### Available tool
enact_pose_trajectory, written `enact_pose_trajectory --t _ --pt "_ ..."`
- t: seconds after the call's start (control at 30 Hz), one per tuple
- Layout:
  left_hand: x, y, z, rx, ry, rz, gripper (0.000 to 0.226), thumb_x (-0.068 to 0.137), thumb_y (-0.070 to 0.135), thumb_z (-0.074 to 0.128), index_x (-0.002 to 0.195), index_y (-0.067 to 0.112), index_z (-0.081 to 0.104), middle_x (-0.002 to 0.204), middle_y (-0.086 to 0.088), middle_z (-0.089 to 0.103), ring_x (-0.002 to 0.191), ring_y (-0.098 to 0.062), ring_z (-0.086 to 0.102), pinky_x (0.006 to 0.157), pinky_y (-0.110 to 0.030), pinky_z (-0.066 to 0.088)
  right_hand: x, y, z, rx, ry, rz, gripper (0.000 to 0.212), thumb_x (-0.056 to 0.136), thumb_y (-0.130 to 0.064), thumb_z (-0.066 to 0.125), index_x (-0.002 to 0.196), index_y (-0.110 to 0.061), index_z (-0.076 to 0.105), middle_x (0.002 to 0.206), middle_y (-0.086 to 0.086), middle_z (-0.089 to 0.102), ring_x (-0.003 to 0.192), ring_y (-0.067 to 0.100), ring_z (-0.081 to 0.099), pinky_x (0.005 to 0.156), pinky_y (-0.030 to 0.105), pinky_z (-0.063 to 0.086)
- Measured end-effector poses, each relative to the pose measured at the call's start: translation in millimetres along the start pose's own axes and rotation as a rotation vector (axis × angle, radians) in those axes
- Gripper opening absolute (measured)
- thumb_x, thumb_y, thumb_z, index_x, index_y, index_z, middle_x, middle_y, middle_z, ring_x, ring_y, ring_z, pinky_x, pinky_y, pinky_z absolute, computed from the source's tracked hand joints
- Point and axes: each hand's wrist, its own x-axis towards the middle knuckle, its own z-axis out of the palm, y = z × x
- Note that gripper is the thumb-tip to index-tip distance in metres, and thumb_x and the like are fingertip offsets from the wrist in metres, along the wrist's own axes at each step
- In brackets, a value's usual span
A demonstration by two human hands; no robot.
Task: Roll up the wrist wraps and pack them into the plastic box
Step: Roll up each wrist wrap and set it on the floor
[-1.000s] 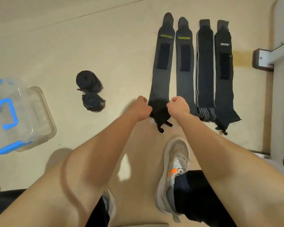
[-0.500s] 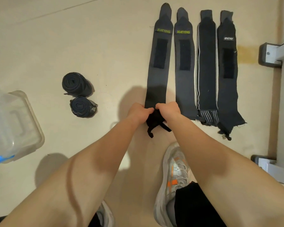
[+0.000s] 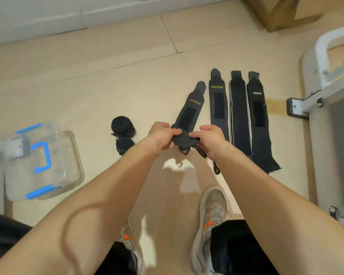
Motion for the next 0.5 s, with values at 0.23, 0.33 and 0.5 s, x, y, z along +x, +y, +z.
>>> enact_pose_trajectory --t 0.23,0.33,0.5 --pt "-79 77 -28 0.028 -0.040 0.234 0.006 0.094 0.003 0.068 0.097 0.005 0.072 0.091 -0.011 0.071 0.062 -0.015 0.070 0.062 -0.022 0.058 -72 -85 -5 0.024 -0.118 -0.372 0.009 0.084 0.000 0.076 0.083 -0.009 0.077 0.085 0.008 0.074 0.074 0.018 0.068 0.061 0.023 0.053" --pt "-117 113 -47 0.037 -0.080 0.273 0.013 0.093 0.011 0.065 0.099 0.006 0.076 0.087 -0.009 0.072 0.070 -0.019 0.071 0.070 -0.026 0.058 -103 -119 -9 0.071 -0.181 -0.450 0.003 0.087 -0.001 0.075 0.085 -0.002 0.076 0.085 0.010 0.074 0.076 0.019 0.070 0.066 0.024 0.057" --pt "-175 154 -80 0.008 -0.206 0.383 0.042 0.094 -0.016 0.041 0.112 0.005 0.072 0.086 -0.009 0.074 0.074 -0.018 0.075 0.072 -0.023 0.059 -148 -160 -10 0.248 -0.326 -0.438 0.028 0.094 -0.001 0.047 0.102 0.007 0.073 0.111 0.018 0.073 0.097 0.026 0.071 0.086 0.032 0.059"
